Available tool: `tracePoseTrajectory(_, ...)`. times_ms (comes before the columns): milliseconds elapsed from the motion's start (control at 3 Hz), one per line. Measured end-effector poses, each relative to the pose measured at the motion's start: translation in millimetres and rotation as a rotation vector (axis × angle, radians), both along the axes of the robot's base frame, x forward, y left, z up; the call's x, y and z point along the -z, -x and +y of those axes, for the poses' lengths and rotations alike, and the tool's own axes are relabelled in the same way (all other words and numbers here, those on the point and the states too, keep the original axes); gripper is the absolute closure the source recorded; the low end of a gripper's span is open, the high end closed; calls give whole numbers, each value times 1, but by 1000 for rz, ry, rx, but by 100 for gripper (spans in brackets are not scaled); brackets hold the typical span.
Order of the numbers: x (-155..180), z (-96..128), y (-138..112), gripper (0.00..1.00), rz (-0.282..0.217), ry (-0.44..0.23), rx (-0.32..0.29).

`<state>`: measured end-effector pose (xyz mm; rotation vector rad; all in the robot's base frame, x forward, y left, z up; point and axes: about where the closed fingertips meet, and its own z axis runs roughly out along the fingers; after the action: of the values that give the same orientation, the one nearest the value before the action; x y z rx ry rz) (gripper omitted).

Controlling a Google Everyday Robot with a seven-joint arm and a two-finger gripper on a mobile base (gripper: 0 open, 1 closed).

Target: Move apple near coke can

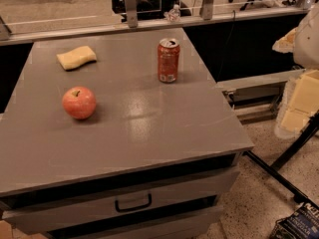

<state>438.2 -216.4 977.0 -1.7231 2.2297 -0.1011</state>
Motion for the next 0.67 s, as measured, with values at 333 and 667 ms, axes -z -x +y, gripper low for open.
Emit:
tracePoseTrajectory(333,-1,1,0,0,-1,-5,-2)
tracePoseTrajectory(667,-3,3,1,0,-4,-17,-5)
